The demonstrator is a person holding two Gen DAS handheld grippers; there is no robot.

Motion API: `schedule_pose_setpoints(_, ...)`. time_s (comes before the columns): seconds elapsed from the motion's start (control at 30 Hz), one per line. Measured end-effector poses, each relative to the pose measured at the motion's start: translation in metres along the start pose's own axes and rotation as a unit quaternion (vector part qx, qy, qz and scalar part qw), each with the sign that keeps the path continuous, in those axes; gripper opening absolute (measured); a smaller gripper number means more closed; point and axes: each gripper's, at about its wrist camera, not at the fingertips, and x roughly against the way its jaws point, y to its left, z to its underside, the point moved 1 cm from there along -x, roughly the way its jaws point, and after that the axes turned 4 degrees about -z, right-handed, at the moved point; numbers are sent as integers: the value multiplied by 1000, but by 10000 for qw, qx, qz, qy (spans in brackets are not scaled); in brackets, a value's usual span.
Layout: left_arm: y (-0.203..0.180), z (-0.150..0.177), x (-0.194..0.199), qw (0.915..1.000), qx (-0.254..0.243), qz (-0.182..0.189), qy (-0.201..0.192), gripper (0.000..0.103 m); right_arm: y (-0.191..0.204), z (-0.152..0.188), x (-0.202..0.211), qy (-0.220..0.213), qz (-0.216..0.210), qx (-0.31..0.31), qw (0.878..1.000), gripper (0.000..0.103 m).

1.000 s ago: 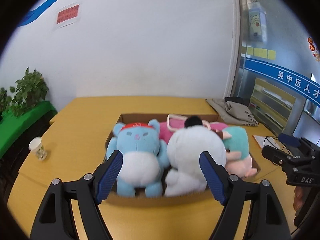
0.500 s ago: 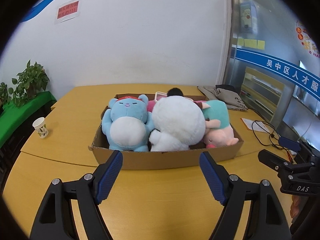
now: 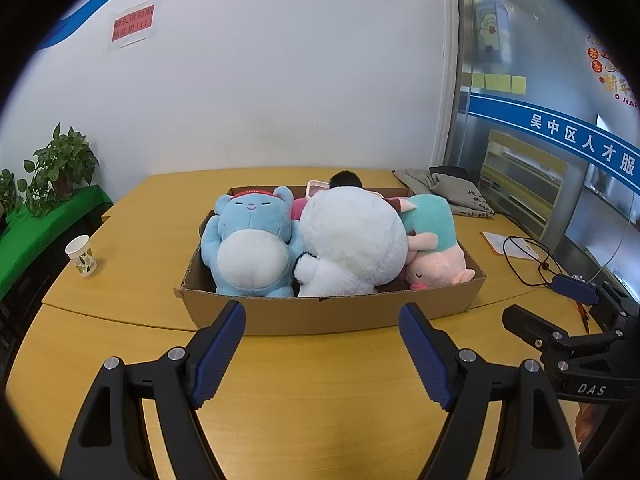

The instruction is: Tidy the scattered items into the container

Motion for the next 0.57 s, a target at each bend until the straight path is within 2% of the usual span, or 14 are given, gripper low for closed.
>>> schedule_pose_setpoints(0.3, 0, 10, -16, 9996, -5, -83, 264, 79, 0, 4, -18, 114, 138, -61, 9998, 103)
schedule_pose_setpoints(0.4, 0, 13, -19, 9990, 105, 142, 421, 79, 0, 4, -22, 137, 138, -74, 9998, 103)
schedule_pose_setpoints(0.57, 0, 17, -23, 9987, 59, 11, 510, 79, 1, 6, -25, 179, 162, -70, 9997, 103)
